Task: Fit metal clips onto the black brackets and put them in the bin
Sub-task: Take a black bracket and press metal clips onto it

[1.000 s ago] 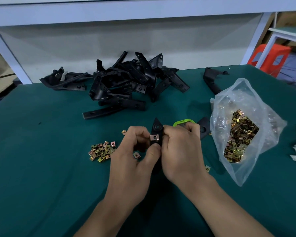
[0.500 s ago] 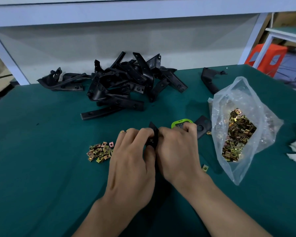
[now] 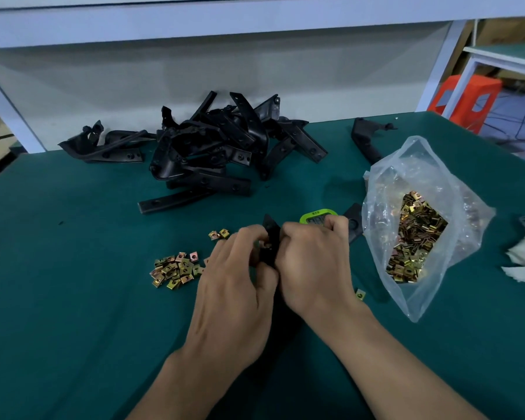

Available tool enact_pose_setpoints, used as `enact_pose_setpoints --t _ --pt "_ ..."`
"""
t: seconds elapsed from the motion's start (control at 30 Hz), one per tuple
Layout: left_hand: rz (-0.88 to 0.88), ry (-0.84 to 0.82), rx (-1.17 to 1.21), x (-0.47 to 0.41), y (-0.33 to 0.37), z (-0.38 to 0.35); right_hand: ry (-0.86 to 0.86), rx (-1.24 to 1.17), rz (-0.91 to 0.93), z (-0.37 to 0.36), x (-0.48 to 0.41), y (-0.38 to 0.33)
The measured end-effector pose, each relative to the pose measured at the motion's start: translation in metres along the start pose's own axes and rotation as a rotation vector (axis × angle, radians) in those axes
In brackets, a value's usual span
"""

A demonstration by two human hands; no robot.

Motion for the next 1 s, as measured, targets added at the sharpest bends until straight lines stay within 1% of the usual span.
enact_pose_setpoints --t 0.07,0.13,0.2,0.3,0.43,0.5,0.63,0.73,0.83,0.93,1.0 --pt "0.129 0.036 0.163 0.001 -0.001 -0.001 -0.008 -0.111 -0.037 0.0 -0.005 0.001" --pt "0.175 0.034 0.292 -0.004 -0.007 0.0 0.02 -0.164 0.047 -0.002 -0.004 -0.001" --pt "0.162 -0.053 0.428 -0.009 -0.014 0.003 -0.017 -0.244 0.141 -0.004 0.0 -0.003" --pt "0.169 -0.167 0.652 -0.012 -0.017 0.008 -0.108 -0.349 0.222 -0.005 0.003 -0.003" --pt "0.249 -0.275 1.019 -0.014 -0.017 0.009 -0.15 -0.393 0.205 0.001 0.003 -0.005" --pt "0.298 -0.297 1.144 -0.014 -0.019 0.009 -0.144 -0.37 0.196 0.006 0.002 -0.004" --pt "0.267 -0.332 1.204 -0.015 -0.018 0.013 -0.105 -0.352 0.203 0.02 0.003 -0.002" --pt "0.232 -0.41 1.187 -0.015 -0.023 0.016 -0.118 -0.368 0.195 0.02 0.005 -0.003" --pt "0.235 -0.469 1.215 -0.014 -0.027 0.021 -0.129 -0.37 0.172 0.015 0.006 -0.008" --pt "0.206 -0.488 1.192 -0.012 -0.029 0.023 -0.093 -0.354 0.175 0.015 0.009 -0.01" --pt "0.196 -0.474 1.143 -0.012 -0.028 0.024 -0.031 -0.294 0.193 0.016 0.01 -0.011"
Point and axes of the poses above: each hand's wrist, its own x-axis away from the middle knuckle, its own z-axis out of the back of the hand, y = z × x, the point moved 1 cm from there along -x, towards the middle knuckle, and after that the axes turned 13 degrees about -y, right-handed, at the moved point
